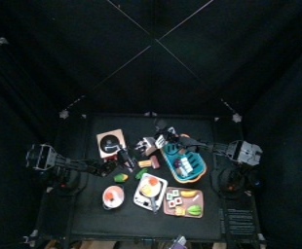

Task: Place sharpener back in holder

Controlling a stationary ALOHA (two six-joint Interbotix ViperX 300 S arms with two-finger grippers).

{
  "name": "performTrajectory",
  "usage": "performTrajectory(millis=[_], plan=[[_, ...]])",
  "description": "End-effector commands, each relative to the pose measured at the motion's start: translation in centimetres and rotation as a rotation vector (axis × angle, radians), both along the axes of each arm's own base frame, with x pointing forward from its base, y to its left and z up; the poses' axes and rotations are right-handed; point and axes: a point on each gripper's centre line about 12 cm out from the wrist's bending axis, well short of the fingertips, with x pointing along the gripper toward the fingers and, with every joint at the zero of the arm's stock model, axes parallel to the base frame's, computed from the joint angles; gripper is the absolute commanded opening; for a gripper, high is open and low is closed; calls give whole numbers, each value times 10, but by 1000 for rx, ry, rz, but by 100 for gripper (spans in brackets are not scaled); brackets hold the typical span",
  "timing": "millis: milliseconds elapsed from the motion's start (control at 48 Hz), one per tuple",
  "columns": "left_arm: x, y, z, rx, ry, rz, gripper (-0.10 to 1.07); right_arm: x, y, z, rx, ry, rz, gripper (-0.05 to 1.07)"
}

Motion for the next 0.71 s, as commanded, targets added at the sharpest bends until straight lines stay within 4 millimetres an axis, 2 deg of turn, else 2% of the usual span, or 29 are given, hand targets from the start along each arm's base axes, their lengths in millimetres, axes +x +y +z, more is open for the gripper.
performTrajectory(millis=[0, 125, 396, 688], plan=[[4, 2, 10, 1, -36, 9, 86, 6, -3, 18, -24, -49, 4, 39], [4, 3, 9, -1, -32, 16, 80, 10, -4, 15, -22, -44, 6, 39], [6, 5, 6, -8, -28, 24, 54, 13, -6, 11, -18, -40, 5, 39], [12, 13, 0, -7, -11, 49, 52, 15, -5, 6, -9, -31, 4, 39]])
